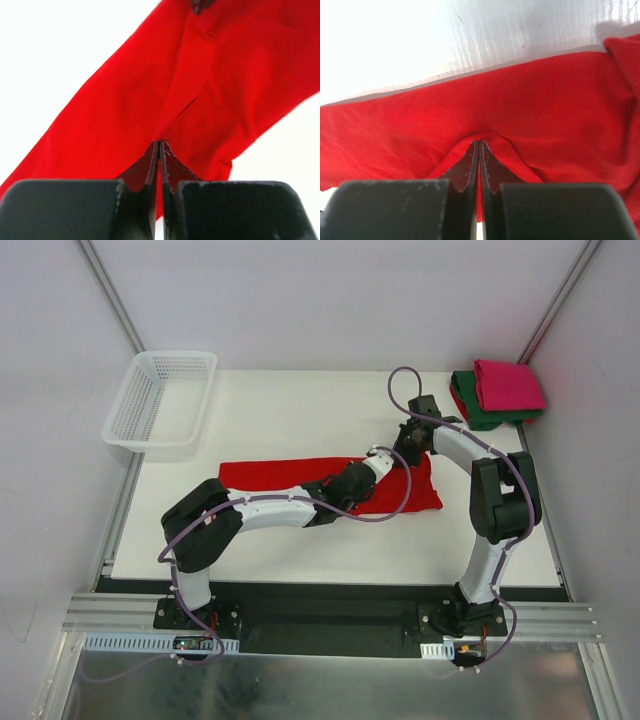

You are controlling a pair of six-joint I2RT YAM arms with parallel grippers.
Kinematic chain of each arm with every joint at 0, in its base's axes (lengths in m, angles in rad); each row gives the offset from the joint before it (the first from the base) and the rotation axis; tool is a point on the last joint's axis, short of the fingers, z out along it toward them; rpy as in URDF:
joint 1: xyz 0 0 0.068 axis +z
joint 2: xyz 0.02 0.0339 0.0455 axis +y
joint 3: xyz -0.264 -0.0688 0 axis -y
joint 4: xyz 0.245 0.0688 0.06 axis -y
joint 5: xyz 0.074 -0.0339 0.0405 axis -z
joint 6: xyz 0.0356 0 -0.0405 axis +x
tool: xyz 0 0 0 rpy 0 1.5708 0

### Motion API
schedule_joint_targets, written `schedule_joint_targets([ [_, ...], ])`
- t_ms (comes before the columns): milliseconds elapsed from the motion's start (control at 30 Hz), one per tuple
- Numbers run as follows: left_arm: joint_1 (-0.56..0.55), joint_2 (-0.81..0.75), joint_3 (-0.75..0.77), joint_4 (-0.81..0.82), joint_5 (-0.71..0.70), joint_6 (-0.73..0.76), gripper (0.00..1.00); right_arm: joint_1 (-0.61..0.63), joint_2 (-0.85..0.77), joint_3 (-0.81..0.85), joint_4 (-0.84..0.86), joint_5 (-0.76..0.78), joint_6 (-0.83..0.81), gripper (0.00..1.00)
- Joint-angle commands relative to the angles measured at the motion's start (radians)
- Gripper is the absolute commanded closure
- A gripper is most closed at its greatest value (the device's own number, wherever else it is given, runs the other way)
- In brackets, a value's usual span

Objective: Fold and stack the t-shirts
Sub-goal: Fold the other side of the tshirt into a rectangle

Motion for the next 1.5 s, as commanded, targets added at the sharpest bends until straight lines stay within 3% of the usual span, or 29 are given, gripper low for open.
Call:
schedule_joint_targets([
  [0, 0.031, -0.049, -0.025, 0.023, 0.027, -0.034, 1.00, -0.006, -0.005, 0.010, 0.006, -0.010, -0.015, 0.99],
  [467, 0.083, -0.048, -0.040, 0.035, 0.050, -0.043, 1.00, -0.015, -0.144, -0.010, 0.058, 0.038, -0.048, 0.99],
  [733, 0.089, -0.020, -0.003, 0.037, 0.073, -0.035, 1.00, -0.038, -0.250, 0.010, -0.006, 0.124, -0.082, 0.99],
  [1133, 0.120, 0.028, 0.058, 0.038, 0.096, 0.006, 1.00, -0.055, -0.235, 0.015, -0.023, 0.129, -0.087, 0.99],
  [1467, 0.155, 0.031, 0.021, 0.044, 0.102, 0.000, 1.00, -0.058, -0.155, 0.036, -0.017, 0.099, -0.081, 0.99],
])
